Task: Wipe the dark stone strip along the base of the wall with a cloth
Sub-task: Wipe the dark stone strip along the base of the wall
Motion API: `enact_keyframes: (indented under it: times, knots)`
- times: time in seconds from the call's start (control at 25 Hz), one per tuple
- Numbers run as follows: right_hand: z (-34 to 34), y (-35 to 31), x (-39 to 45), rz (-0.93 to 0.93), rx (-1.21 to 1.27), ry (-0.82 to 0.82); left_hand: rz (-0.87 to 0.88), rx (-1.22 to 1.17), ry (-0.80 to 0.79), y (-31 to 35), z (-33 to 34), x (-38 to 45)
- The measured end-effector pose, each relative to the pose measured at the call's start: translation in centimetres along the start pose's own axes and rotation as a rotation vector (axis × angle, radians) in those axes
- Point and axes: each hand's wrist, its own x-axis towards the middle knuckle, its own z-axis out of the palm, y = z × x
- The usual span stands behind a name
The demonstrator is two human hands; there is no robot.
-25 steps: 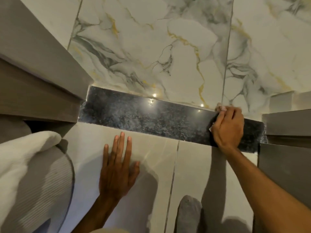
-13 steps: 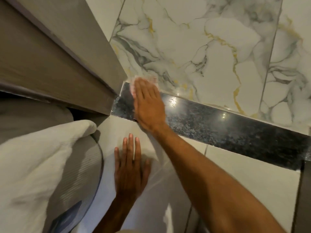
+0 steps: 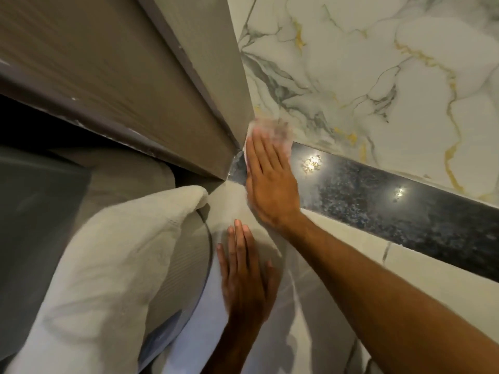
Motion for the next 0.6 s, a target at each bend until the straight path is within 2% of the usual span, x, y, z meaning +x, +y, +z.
enact_keyframes:
  times: [0.12, 0.16, 0.24, 0.32, 0.4, 0.48, 0.56, 0.6]
  knots:
    - [-0.5, 3.4, -7.7, -0.350, -0.025, -0.044, 0.036, 0.039, -0.023, -0.3, -0.1, -0.4]
    - [-0.6, 5.0, -8.7, -0.392, -0.003, -0.056, 0.047, 0.049, -0.029, -0.2, 0.0, -0.4]
    - [-0.6, 5.8, -7.0, -0.253, 0.080, -0.021, 0.064, 0.042, -0.037, -0.2, 0.2, -0.4]
    - [-0.3, 2.8, -2.3, 0.059, 0.089, 0.065, 0.050, 0.018, -0.028, -0.3, 0.4, -0.2]
    - [0.4, -1.0, -0.2, 0.173, 0.072, 0.065, 0.037, 0.020, -0.039, -0.4, 0.3, -0.4]
    - [1.2, -1.7, -2.0, -0.013, 0.052, 0.021, 0.043, 0.023, -0.033, -0.2, -0.1, -0.5]
    - [0.7, 2.0, -5.8, -0.262, -0.006, -0.028, 0.039, 0.005, -0.024, 0.0, -0.5, -0.3]
    - [0.2, 4.4, -6.7, -0.323, -0.036, -0.043, 0.036, -0.001, -0.029, 0.1, -0.6, -0.2]
